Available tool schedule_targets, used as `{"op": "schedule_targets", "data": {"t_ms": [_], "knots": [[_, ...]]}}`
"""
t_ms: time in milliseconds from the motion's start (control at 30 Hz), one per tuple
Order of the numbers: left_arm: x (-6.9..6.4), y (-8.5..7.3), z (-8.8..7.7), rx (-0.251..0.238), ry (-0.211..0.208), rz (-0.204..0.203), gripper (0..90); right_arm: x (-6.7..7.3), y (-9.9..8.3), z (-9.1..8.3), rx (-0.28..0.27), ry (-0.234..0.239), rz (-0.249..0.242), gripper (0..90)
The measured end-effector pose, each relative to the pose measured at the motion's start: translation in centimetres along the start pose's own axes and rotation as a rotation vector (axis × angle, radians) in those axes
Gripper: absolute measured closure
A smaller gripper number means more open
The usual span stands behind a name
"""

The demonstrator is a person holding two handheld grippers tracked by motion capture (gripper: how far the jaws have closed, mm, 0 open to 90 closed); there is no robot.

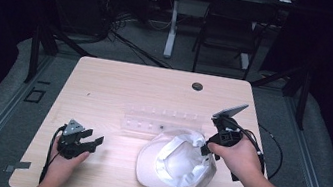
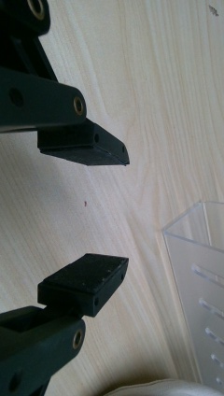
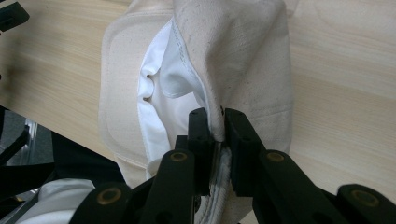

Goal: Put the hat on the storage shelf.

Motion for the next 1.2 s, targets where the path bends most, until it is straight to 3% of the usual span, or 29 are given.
{"op": "schedule_targets", "data": {"t_ms": [200, 300, 433, 633, 767, 933, 967, 1033, 1067, 1200], "knots": [[-0.1, 0.0, 0.0, 0.000, -0.002, 0.001, 44.2, 0.7, 0.7, -1.0, 0.000, 0.008, 0.023, 81.7], [-0.1, 0.0, 0.1, 0.001, -0.002, 0.000, 44.2, 0.9, 0.7, -2.0, 0.026, 0.014, 0.003, 81.7], [-0.2, -0.1, 0.0, 0.008, -0.004, 0.006, 44.3, 1.5, 1.5, -3.4, -0.019, 0.039, 0.025, 81.8], [-0.1, -0.1, 0.1, 0.008, -0.002, 0.006, 44.2, 1.7, 1.8, -4.3, -0.022, 0.047, 0.030, 81.9], [-0.1, -0.1, 0.1, 0.008, -0.001, 0.004, 44.3, 1.9, 1.9, -5.0, -0.017, 0.077, 0.032, 81.9], [-0.3, -0.1, 0.0, 0.009, -0.008, -0.005, 44.4, 2.5, 2.1, -5.5, -0.016, 0.147, 0.084, 81.9], [-0.3, -0.1, 0.0, 0.010, -0.010, -0.006, 44.6, 2.7, 2.2, -5.7, -0.019, 0.181, 0.107, 81.9], [-0.3, -0.1, 0.0, 0.008, -0.013, -0.008, 44.6, 2.6, 2.2, -5.7, -0.015, 0.190, 0.110, 81.9], [-0.3, -0.1, 0.0, 0.007, -0.012, -0.009, 44.5, 2.7, 2.1, -5.8, -0.014, 0.222, 0.131, 81.9], [-0.3, -0.1, 0.0, 0.006, -0.010, -0.008, 44.6, 2.8, 2.0, -5.9, -0.015, 0.276, 0.152, 81.9]]}}
Point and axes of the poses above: each handheld gripper's, and its own axes: z roughly forward along the jaws, y roughly out of its top, x roughly to its left, the point moved 10 cm from there along z, roughly forward along the jaws, and after that the axes turned 10 degrees about -z, right-handed, at the moved point
